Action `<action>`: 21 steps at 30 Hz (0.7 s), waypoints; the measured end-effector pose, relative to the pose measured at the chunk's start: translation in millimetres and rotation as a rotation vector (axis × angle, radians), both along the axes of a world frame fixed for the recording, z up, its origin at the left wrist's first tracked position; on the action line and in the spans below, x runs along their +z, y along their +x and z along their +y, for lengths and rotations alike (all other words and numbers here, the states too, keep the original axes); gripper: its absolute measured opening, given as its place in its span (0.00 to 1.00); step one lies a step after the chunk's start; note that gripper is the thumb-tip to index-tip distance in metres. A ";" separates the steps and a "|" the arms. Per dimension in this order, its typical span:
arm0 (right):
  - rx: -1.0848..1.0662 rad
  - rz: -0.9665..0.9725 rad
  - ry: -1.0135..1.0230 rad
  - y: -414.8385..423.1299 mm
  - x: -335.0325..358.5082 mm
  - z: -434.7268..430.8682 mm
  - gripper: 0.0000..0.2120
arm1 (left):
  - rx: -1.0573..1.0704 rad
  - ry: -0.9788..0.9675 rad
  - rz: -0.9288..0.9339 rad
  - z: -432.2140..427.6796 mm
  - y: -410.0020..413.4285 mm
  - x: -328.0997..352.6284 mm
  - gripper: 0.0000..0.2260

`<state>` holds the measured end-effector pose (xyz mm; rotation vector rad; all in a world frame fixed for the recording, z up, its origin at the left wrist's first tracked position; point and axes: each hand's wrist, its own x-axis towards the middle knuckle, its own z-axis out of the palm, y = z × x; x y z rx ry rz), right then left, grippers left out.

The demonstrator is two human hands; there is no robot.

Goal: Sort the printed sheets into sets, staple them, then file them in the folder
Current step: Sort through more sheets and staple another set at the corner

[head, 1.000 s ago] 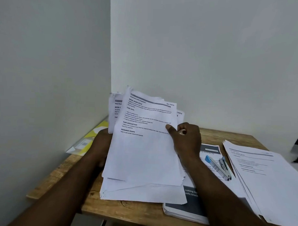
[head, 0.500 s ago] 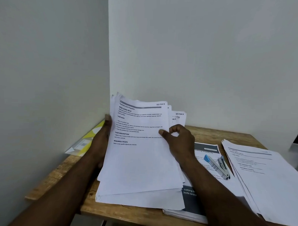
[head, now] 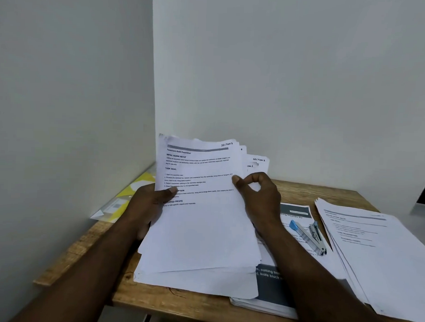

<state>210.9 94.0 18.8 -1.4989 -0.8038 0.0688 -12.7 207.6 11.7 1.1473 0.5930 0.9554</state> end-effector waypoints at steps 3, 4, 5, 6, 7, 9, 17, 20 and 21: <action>0.074 0.097 0.109 3.9 3.6 1.1 0.05 | 0.022 0.006 -0.019 3.9 1.2 -0.9 0.09; 0.097 0.130 0.148 6.9 4.0 1.7 0.03 | 0.022 0.002 -0.028 6.2 1.5 -2.7 0.09; 0.118 0.155 0.176 9.7 4.0 2.2 0.04 | 0.024 0.000 -0.036 7.8 1.8 -4.3 0.09; 0.140 0.175 0.198 12.3 4.0 2.6 0.06 | 0.028 0.000 -0.044 8.8 1.9 -5.3 0.10; 0.160 0.199 0.216 14.8 3.8 3.2 0.08 | 0.034 0.002 -0.048 10.0 2.1 -6.1 0.09; 0.189 0.244 0.235 18.0 3.1 3.5 0.11 | 0.048 0.008 -0.051 12.1 2.5 -7.5 0.09; 0.279 0.347 0.283 16.0 4.7 1.7 0.16 | 0.049 0.025 -0.066 15.9 3.2 -10.5 0.11; 0.298 0.325 0.233 17.4 2.4 3.1 0.12 | 0.045 0.025 -0.063 18.6 2.9 -12.6 0.13; 0.286 0.317 0.225 17.9 1.9 3.7 0.08 | 0.046 0.023 -0.064 19.4 3.1 -13.3 0.13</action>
